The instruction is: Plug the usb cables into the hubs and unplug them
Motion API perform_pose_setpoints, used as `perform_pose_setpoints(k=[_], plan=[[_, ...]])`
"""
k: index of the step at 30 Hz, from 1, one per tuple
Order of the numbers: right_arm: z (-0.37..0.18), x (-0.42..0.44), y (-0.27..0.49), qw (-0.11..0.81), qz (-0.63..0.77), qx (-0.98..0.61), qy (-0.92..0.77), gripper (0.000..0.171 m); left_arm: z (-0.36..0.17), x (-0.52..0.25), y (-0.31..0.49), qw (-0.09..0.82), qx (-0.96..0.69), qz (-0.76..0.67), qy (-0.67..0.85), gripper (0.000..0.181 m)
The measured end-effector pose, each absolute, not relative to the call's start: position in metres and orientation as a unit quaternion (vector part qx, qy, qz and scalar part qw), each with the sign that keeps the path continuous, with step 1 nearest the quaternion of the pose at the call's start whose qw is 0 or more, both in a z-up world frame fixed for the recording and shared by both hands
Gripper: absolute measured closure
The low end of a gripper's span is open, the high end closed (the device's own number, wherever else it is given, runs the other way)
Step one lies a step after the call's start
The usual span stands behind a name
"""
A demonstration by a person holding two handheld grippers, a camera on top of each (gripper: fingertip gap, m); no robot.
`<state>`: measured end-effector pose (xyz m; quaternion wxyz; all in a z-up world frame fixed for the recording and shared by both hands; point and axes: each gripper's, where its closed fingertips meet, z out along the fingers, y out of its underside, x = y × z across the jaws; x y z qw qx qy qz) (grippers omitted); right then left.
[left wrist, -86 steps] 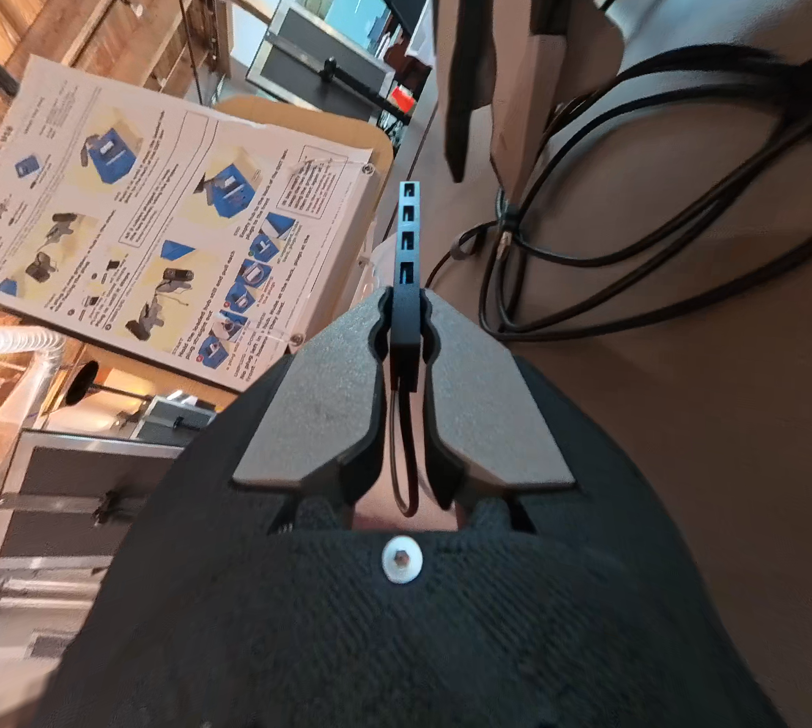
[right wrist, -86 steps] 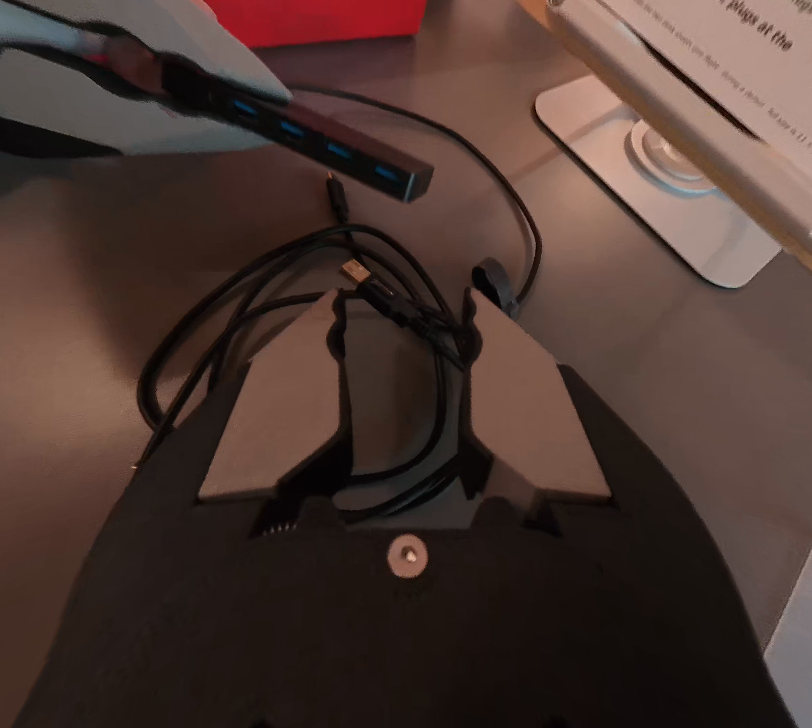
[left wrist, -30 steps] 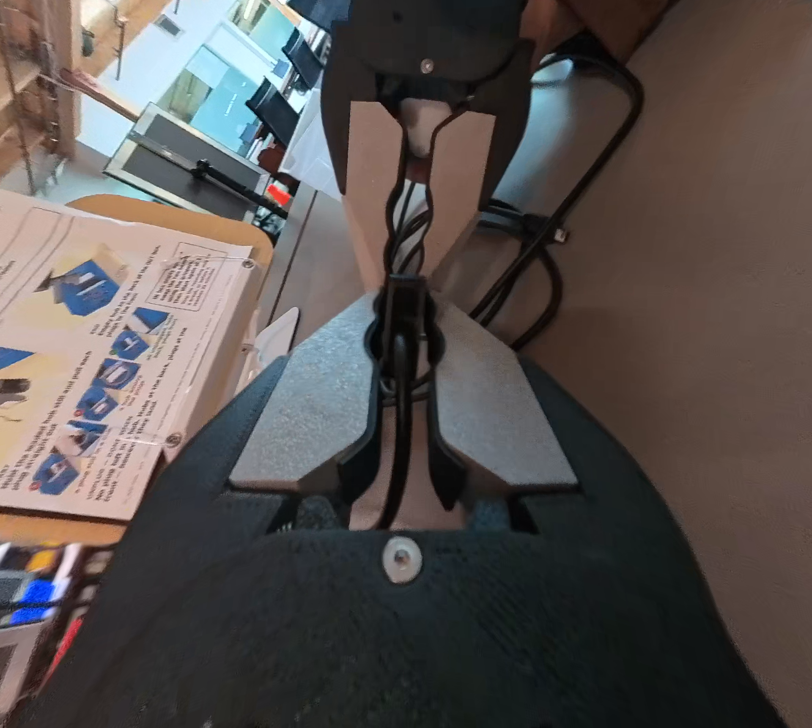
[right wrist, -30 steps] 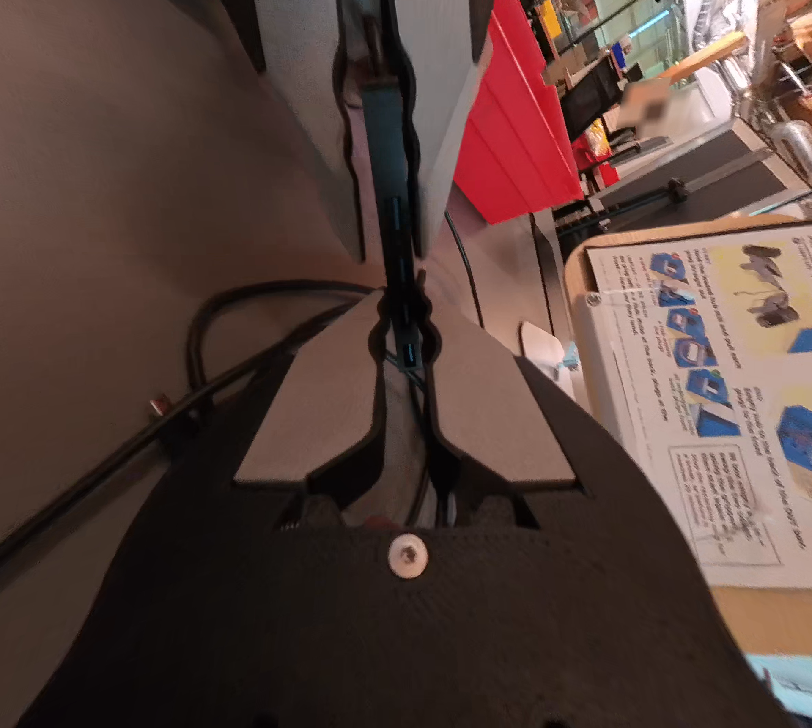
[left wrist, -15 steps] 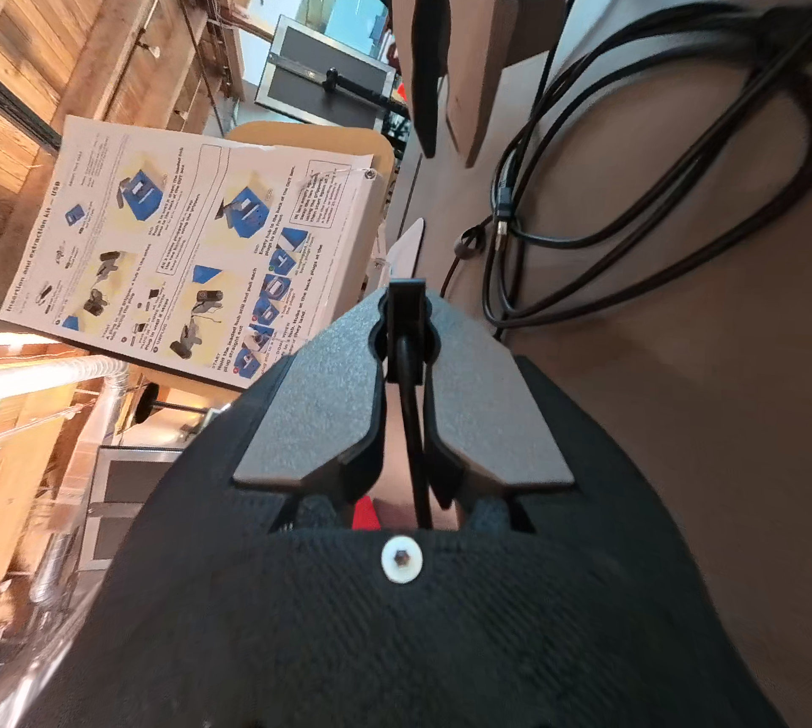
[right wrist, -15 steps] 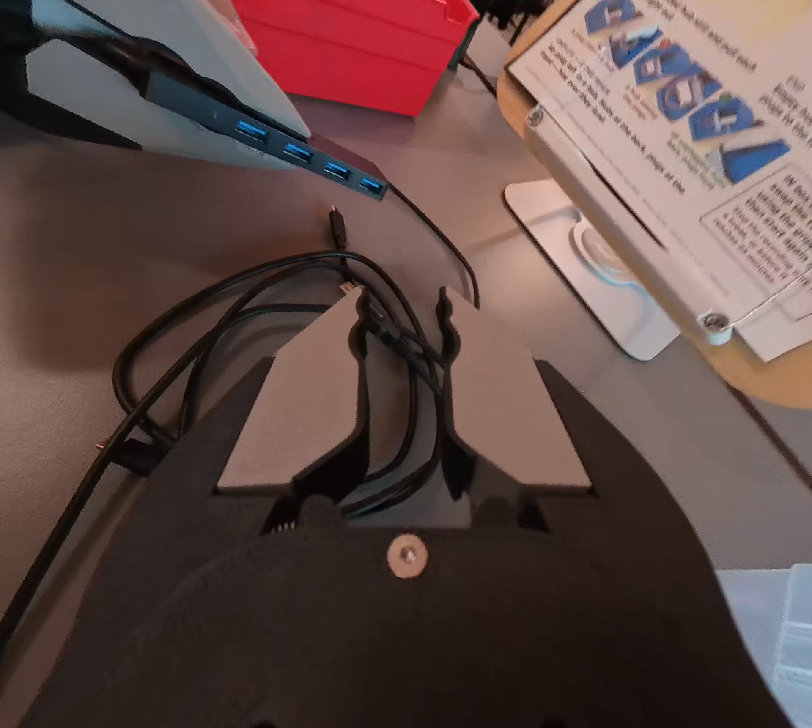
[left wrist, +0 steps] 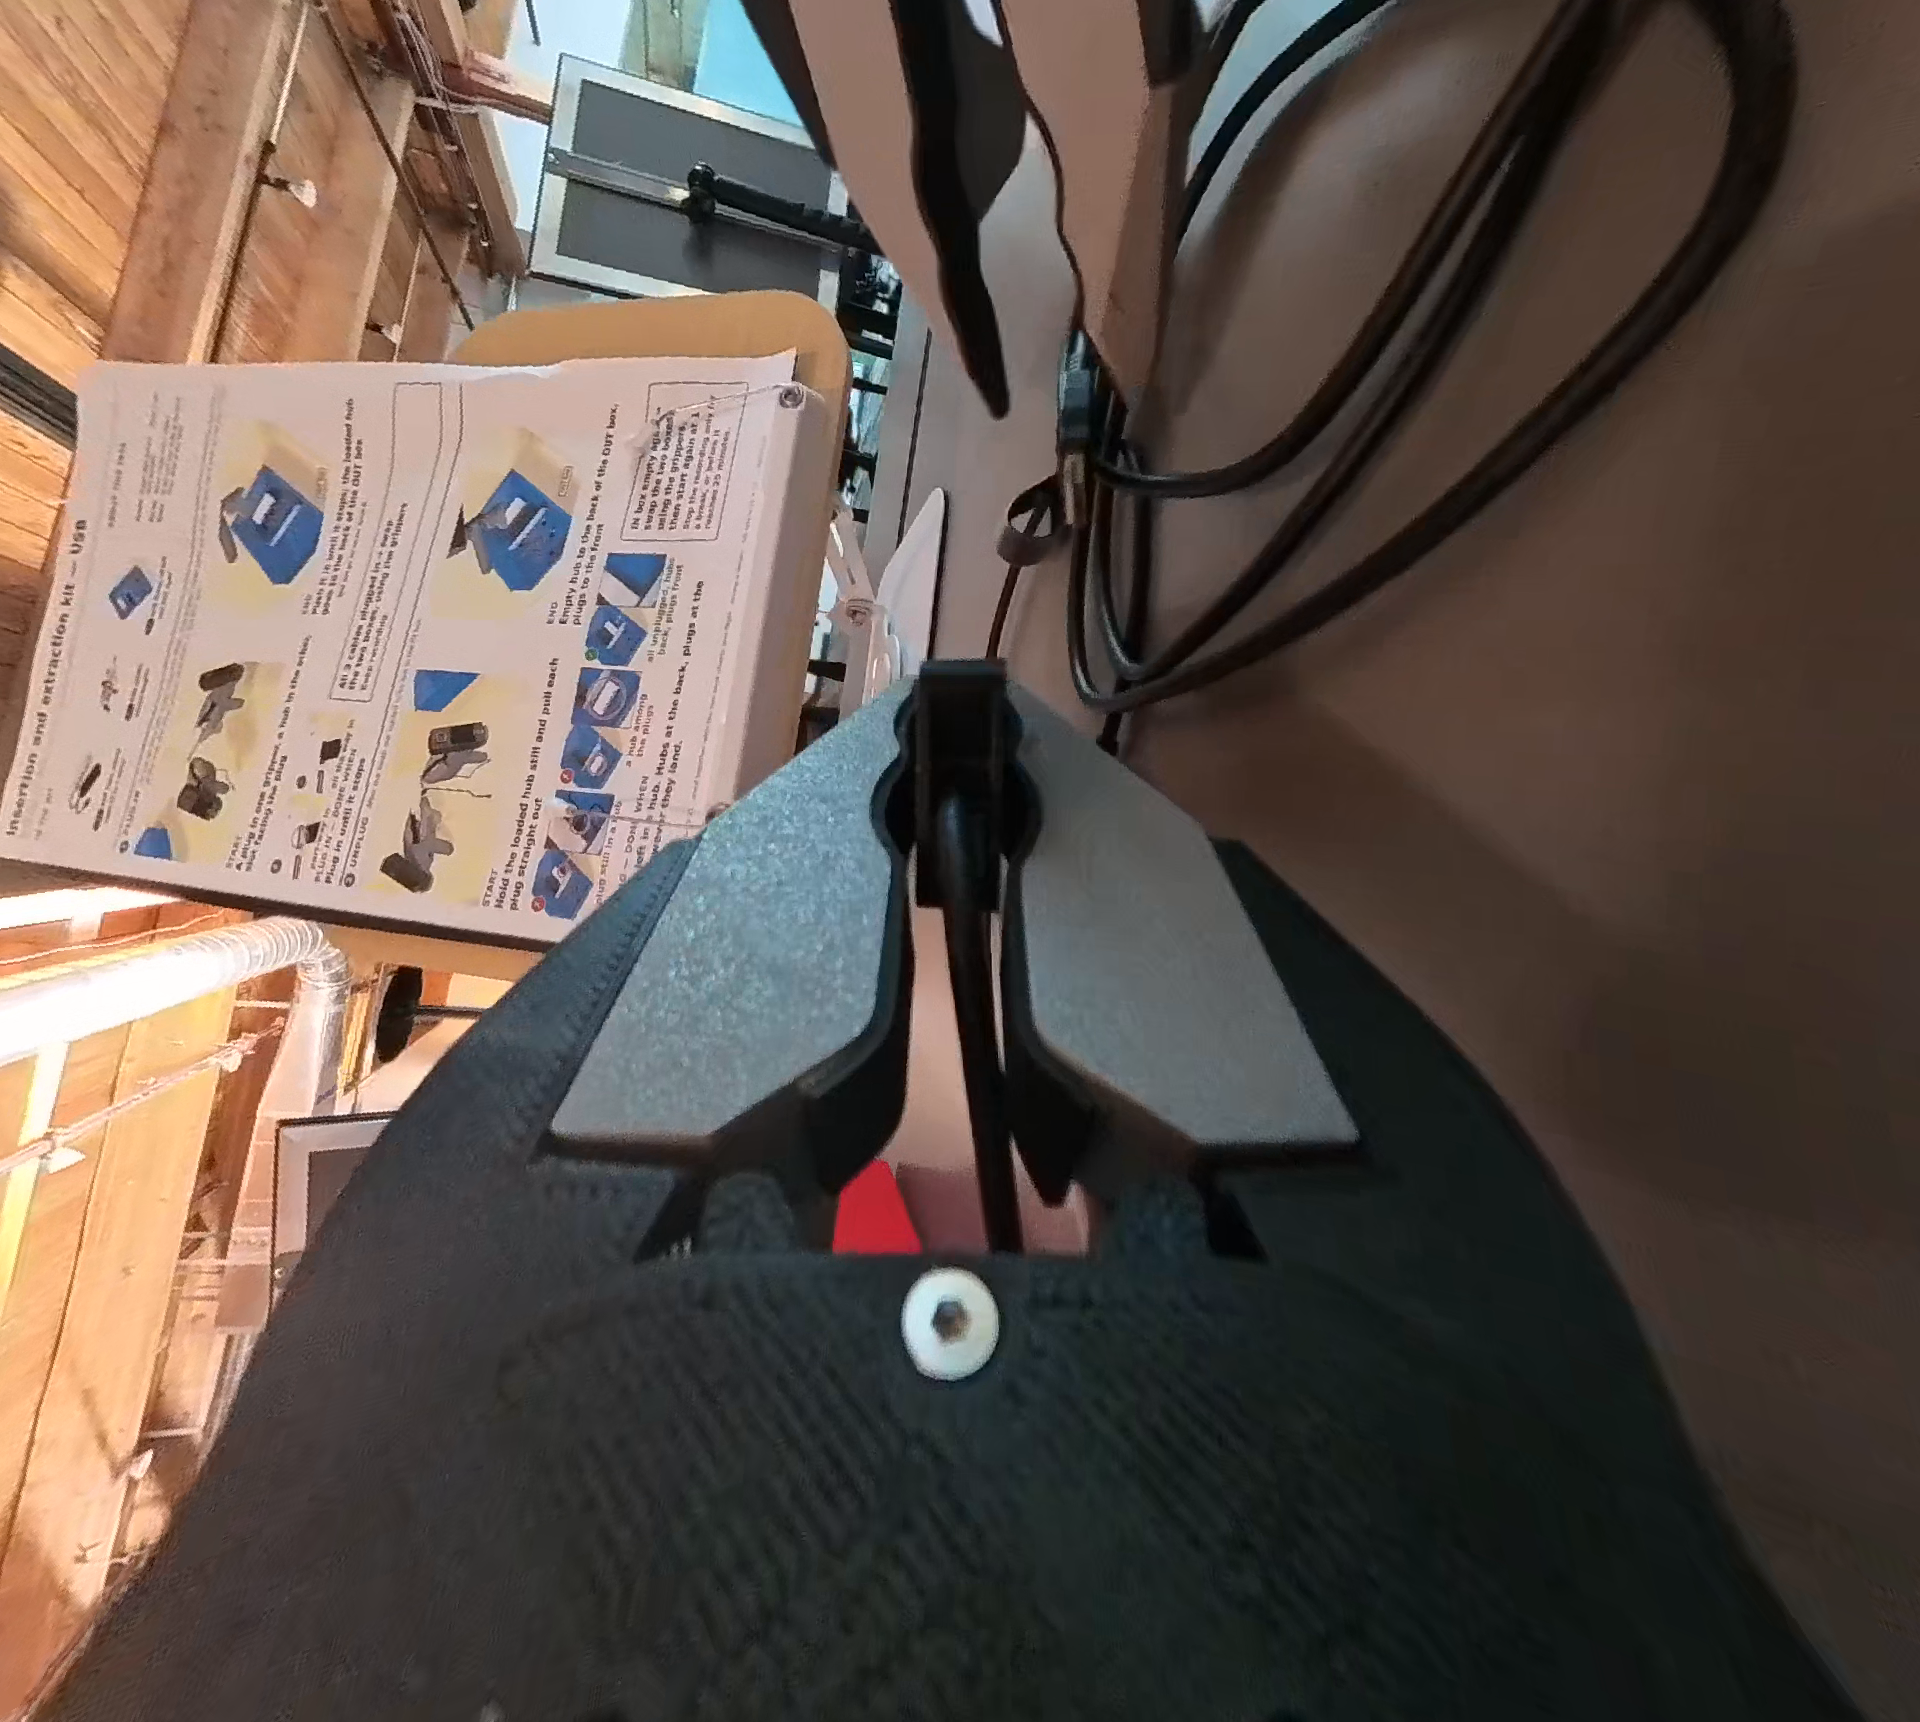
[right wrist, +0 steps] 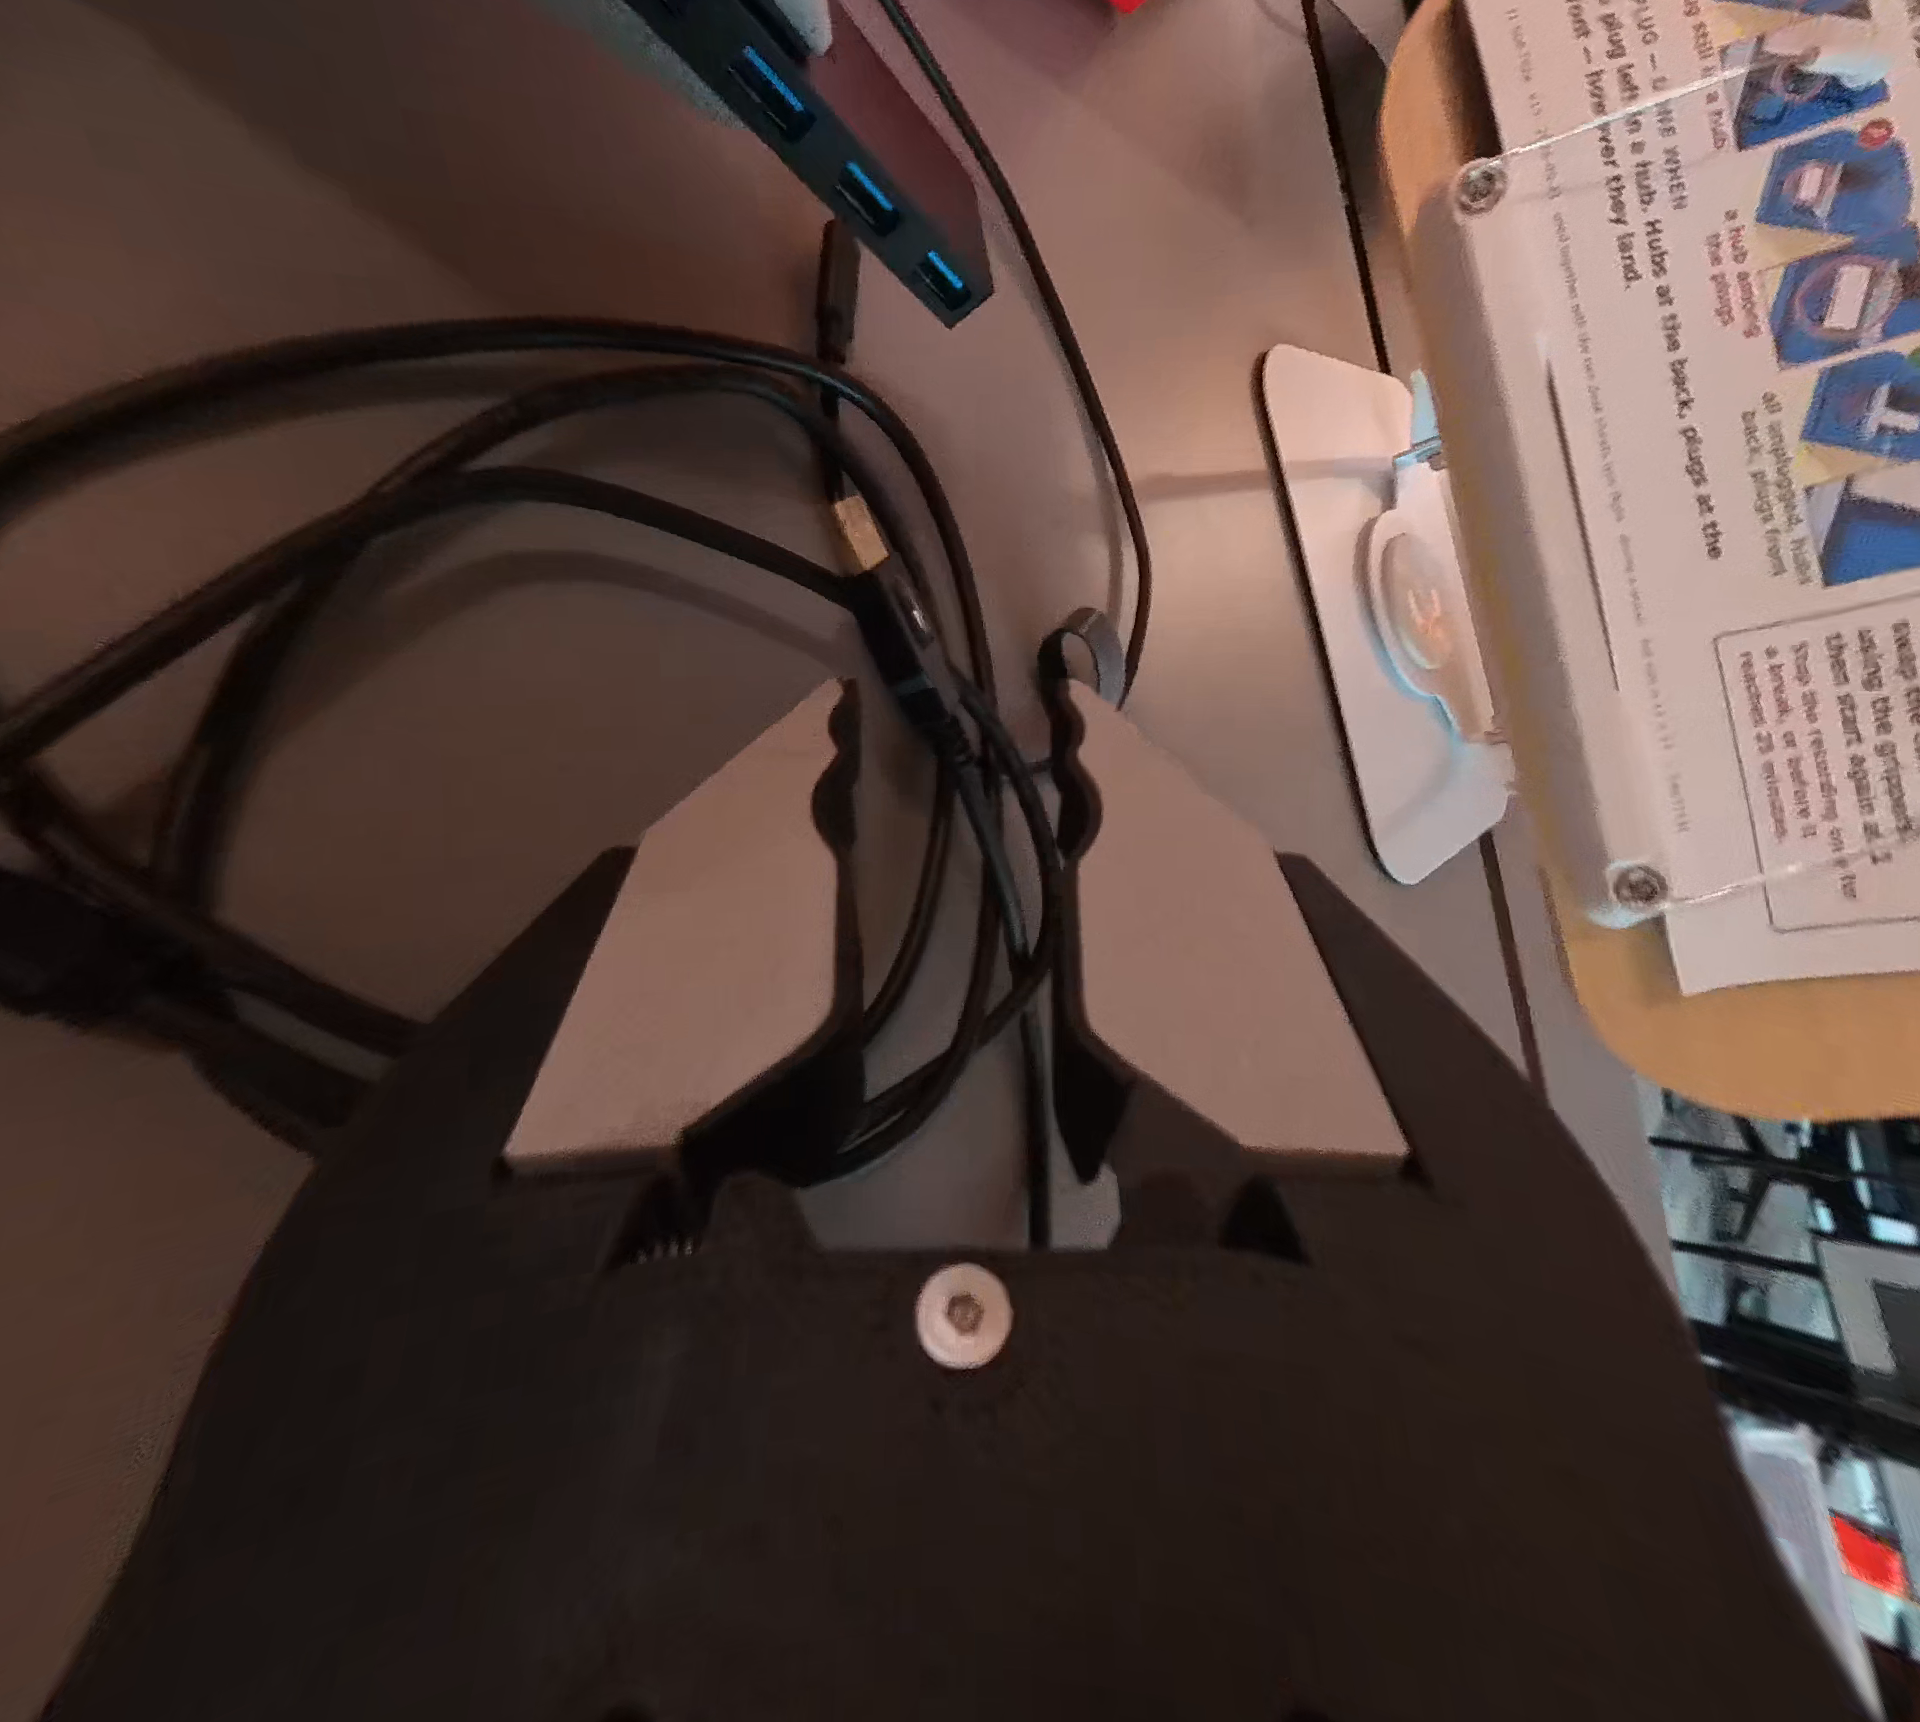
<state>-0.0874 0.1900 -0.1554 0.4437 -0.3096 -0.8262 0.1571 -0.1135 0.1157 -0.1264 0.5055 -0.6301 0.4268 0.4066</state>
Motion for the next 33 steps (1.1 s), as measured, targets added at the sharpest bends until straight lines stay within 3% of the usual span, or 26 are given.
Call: perform_pose_setpoints(k=[4,10,17,21,26,33], plan=[[-0.164,-0.094,0.192,0.444,0.124,-0.289,-0.839,0.161,-0.122,-0.113,0.115,0.521,-0.632,0.397,0.415,0.173],[-0.145,-0.095,0.190,0.415,0.185,-0.375,-0.808,0.166,-0.113,-0.113,0.115,0.532,-0.614,0.413,0.411,0.172],[-0.129,-0.071,0.133,0.107,0.469,-0.469,-0.741,0.165,-0.106,-0.107,0.114,0.534,-0.587,0.441,0.420,0.172],[-0.118,-0.061,0.126,0.051,0.529,-0.461,-0.711,0.165,-0.099,-0.101,0.110,0.529,-0.547,0.481,0.435,0.172],[-0.108,-0.049,0.104,-0.132,0.611,-0.446,-0.641,0.166,-0.106,-0.095,0.103,0.502,-0.511,0.515,0.471,0.172],[-0.140,-0.061,0.093,-0.125,0.547,-0.470,-0.682,0.165,-0.108,-0.104,0.103,0.486,-0.521,0.524,0.466,0.172]])
